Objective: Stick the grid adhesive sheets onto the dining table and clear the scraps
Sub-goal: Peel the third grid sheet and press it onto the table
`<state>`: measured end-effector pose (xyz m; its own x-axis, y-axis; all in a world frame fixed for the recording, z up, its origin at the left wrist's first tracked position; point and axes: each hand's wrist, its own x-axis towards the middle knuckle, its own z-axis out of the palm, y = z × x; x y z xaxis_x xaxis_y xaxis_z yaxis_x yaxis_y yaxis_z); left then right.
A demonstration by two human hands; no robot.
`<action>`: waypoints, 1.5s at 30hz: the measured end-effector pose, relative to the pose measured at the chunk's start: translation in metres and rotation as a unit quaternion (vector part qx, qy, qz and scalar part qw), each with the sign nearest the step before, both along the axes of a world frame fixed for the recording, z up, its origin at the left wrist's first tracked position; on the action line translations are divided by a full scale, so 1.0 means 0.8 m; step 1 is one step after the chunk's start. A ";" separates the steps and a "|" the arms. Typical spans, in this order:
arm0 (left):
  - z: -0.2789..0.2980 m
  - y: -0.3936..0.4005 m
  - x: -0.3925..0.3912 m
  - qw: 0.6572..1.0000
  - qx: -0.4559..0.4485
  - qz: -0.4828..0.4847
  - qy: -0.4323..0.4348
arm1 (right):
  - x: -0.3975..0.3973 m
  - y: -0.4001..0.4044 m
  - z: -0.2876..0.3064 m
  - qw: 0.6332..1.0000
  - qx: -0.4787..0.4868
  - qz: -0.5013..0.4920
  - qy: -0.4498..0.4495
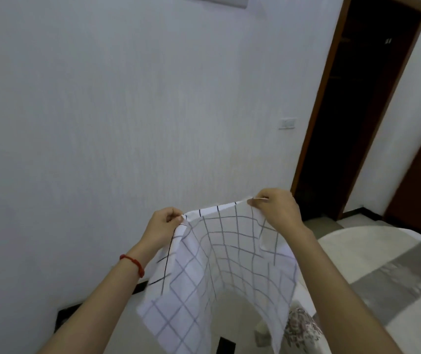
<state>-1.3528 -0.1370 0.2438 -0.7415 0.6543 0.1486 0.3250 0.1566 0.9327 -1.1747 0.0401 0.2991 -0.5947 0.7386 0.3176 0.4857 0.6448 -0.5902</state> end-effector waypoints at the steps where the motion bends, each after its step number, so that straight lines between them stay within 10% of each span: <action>1: -0.006 0.003 0.000 1.000 -0.003 -0.002 -0.003 | -0.004 0.000 0.007 1.000 0.016 0.006 -0.013; 17: -0.051 0.117 0.036 0.981 -0.114 -0.012 0.155 | 0.078 0.081 0.048 0.983 0.114 -0.123 -0.080; 29: 0.036 0.385 0.170 0.966 0.020 -0.066 0.251 | 0.315 0.266 0.031 0.921 0.113 -0.360 -0.092; 45: -0.030 0.585 0.370 0.891 0.199 -0.279 0.296 | 0.554 0.305 -0.077 0.770 0.374 -0.512 -0.064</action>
